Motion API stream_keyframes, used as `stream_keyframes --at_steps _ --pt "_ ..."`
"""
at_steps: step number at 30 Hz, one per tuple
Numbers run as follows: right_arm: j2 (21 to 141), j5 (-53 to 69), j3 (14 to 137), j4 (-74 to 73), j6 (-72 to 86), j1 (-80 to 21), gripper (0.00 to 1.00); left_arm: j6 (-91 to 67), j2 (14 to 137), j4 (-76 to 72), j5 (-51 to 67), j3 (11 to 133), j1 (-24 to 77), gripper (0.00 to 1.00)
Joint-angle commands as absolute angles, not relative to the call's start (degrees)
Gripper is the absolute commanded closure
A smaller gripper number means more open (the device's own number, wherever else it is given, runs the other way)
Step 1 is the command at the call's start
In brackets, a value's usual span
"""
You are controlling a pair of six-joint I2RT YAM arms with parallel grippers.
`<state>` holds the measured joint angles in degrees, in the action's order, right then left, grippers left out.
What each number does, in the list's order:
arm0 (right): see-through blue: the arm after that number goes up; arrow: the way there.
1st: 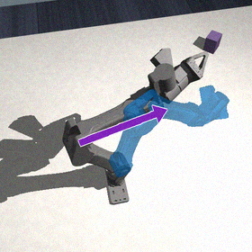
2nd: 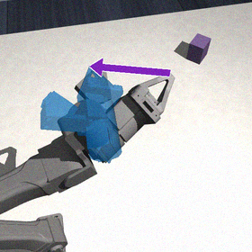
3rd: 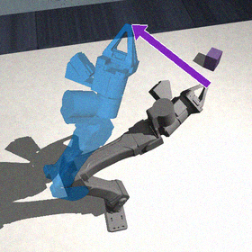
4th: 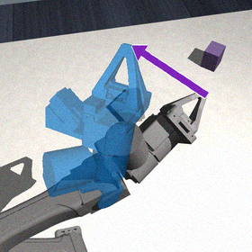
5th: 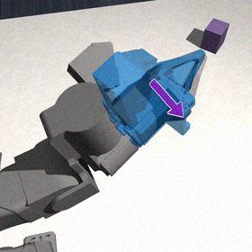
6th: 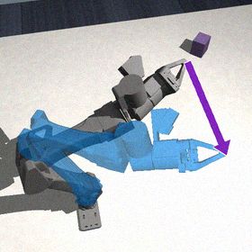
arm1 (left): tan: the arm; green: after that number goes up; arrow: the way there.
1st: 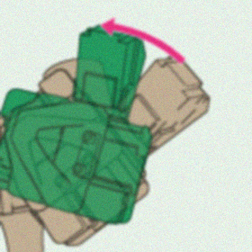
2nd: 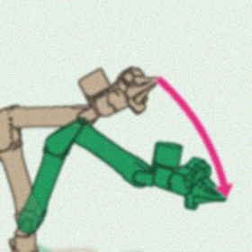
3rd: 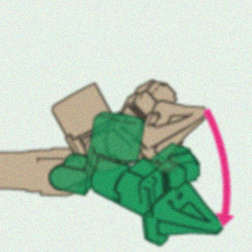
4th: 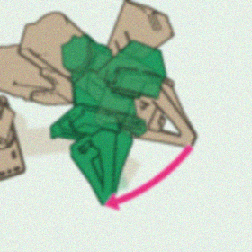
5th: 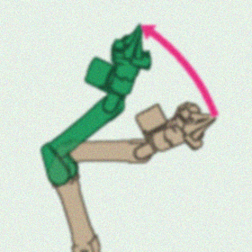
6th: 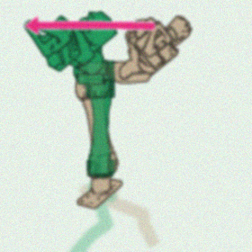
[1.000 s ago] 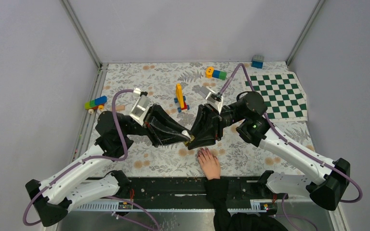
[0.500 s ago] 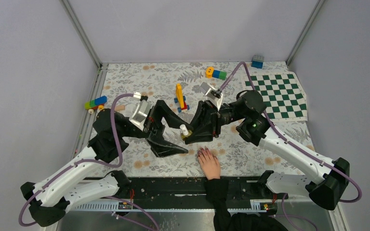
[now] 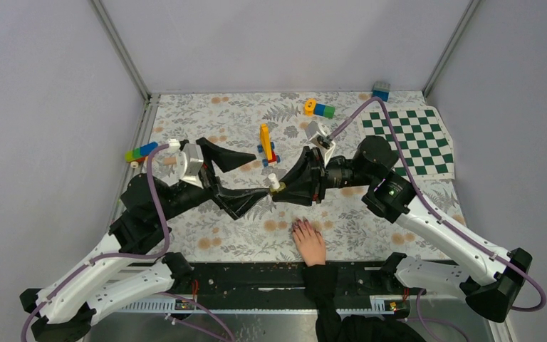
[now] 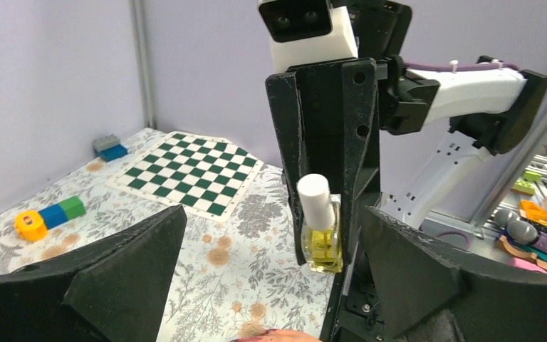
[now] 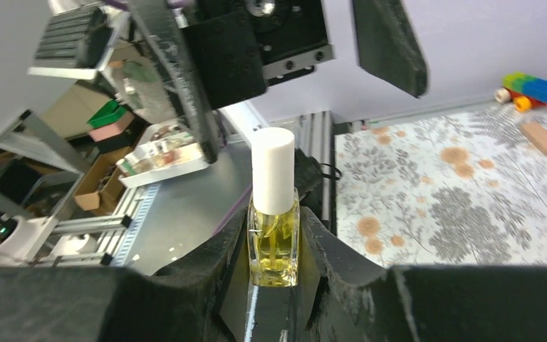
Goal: Paint the nails
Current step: Screw the nail polish bottle.
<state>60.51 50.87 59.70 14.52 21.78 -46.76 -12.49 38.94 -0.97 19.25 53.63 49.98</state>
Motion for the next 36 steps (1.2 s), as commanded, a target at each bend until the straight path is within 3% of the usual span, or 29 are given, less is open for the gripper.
stream_keyframes --at_steps 1,14,18,27,36 --pt "59.5 40.7 59.7 8.3 15.8 -46.8 1.00 -13.5 37.8 -4.2 13.4 52.3 50.0 0.03" --pt "60.5 14.0 59.6 2.2 7.4 -52.5 1.00 -23.9 46.3 1.3 0.2 56.0 50.0 0.07" --pt "61.0 10.8 58.9 2.3 6.6 -53.2 1.00 -26.5 48.6 2.3 -5.0 56.1 50.0 0.22" --pt "63.2 5.9 59.4 0.8 4.2 -54.3 1.00 -29.1 51.9 0.3 -3.6 56.0 49.9 0.24" --pt "63.8 4.4 59.6 0.3 3.1 -54.7 1.00 -29.9 56.4 2.5 -3.3 58.9 50.0 0.44"
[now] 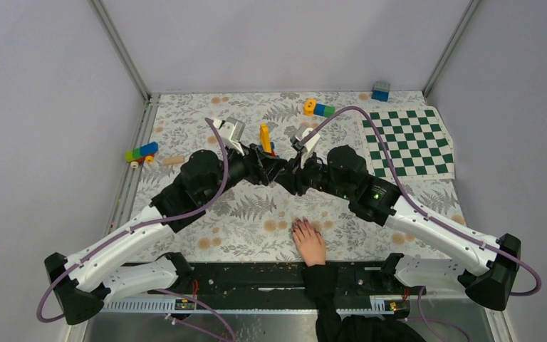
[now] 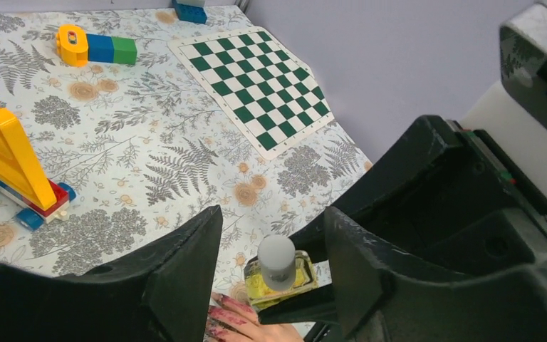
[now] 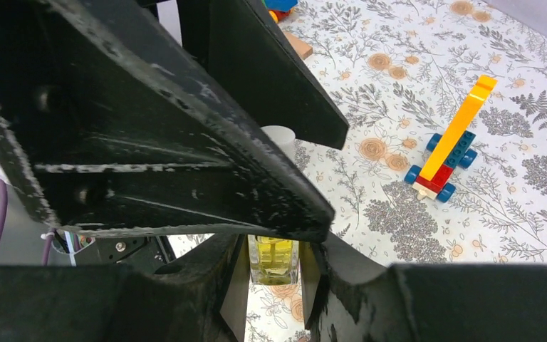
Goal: Paint the nails
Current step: Screw the nail polish bottle.
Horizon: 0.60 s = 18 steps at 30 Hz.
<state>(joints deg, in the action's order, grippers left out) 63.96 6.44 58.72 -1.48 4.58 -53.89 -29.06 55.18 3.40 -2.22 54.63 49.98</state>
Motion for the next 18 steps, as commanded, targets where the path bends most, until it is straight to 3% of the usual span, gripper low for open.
stream_keyframes --at_steps 1,6,12,18 --pt "63.8 4.3 59.6 0.3 3.1 -54.7 1.00 -29.8 56.6 2.5 -3.3 59.0 50.0 0.48" --pt "63.9 3.8 59.4 0.4 2.9 -54.7 1.00 -30.2 56.8 2.1 -3.3 58.6 50.0 0.67" --pt "63.9 4.2 59.5 0.4 2.9 -54.7 1.00 -30.2 56.9 2.0 -1.8 58.5 49.9 1.00" --pt "62.9 6.0 59.3 0.8 3.2 -54.7 1.00 -29.6 56.4 0.7 1.5 57.9 49.9 1.00"
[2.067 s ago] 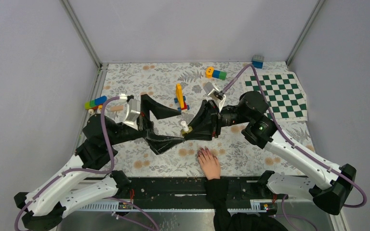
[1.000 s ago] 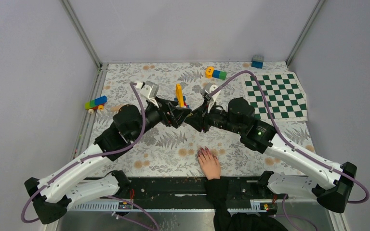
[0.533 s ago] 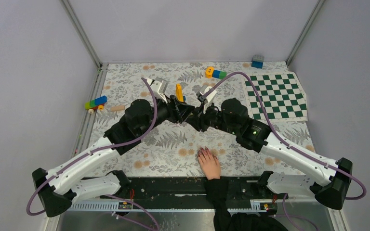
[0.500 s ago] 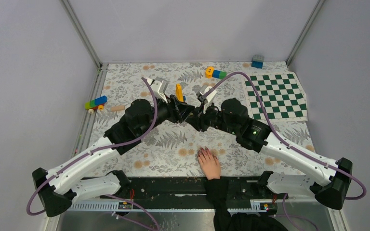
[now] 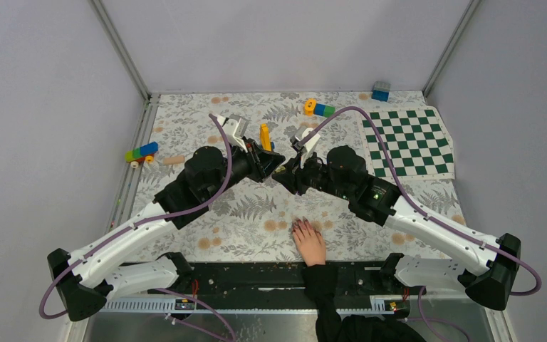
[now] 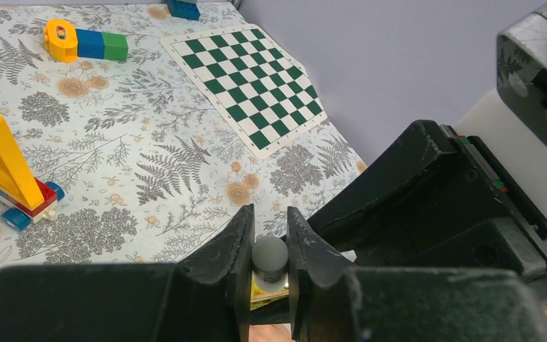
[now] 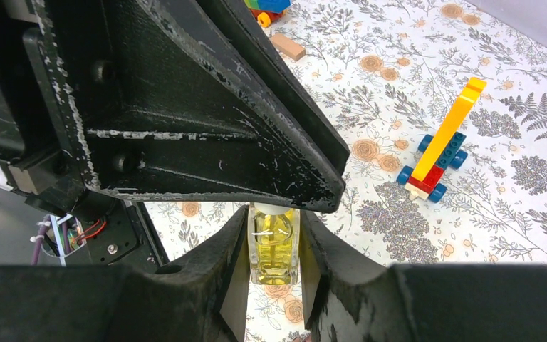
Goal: Paint the nails
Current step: Screw the nail polish bottle.
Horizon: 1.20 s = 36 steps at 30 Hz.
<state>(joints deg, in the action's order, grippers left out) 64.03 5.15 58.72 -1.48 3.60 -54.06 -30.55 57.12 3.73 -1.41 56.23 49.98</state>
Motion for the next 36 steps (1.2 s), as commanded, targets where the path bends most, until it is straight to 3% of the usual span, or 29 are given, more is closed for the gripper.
stream_keyframes --at_steps 1,8,19,24,36 --pt "62.8 6.7 59.5 0.8 3.2 -54.7 1.00 -29.6 56.1 0.3 2.4 57.7 49.8 1.00" --pt "61.3 15.6 59.5 2.5 5.6 -52.5 1.00 -30.0 54.8 -4.0 8.0 56.5 49.6 1.00" --pt "59.2 45.4 60.0 8.1 11.4 -44.4 1.00 -27.8 53.7 -13.1 30.4 54.2 48.3 1.00" --pt "59.2 56.2 59.0 18.1 18.0 -43.2 1.00 -31.4 55.2 -22.8 43.4 54.6 48.3 1.00" --pt "62.0 68.7 56.6 45.9 39.7 -41.5 1.00 -32.0 57.7 -26.3 58.4 58.4 49.7 1.00"
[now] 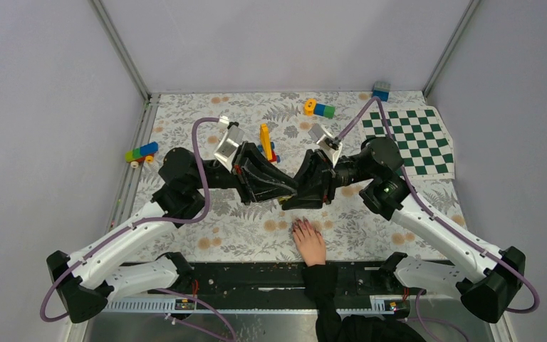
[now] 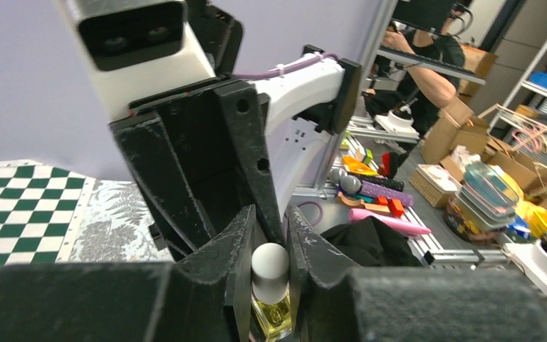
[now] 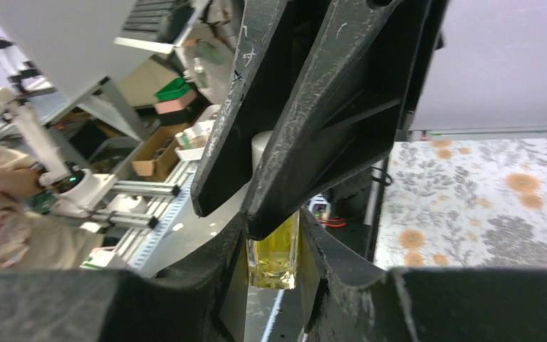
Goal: Paint the nails
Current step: Screw the nail polish bottle.
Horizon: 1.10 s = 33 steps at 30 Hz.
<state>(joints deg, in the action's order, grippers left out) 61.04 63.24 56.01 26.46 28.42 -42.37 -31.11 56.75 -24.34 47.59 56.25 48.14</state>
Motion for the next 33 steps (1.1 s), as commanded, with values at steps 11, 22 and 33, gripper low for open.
stream_keyframes --at_steps 11,22,33 --pt "67.5 69.9 56.8 62.9 54.1 -40.8 1.00 -27.7 56.6 -21.4 55.6 59.0 50.2 1.00" --pt "63.6 66.6 56.5 43.8 39.2 -40.3 1.00 -18.9 52.8 -8.1 41.3 59.7 50.1 0.14" --pt "61.8 63.1 55.6 34.0 31.8 -39.8 1.00 -17.4 46.2 -2.4 21.2 57.6 47.7 0.01"
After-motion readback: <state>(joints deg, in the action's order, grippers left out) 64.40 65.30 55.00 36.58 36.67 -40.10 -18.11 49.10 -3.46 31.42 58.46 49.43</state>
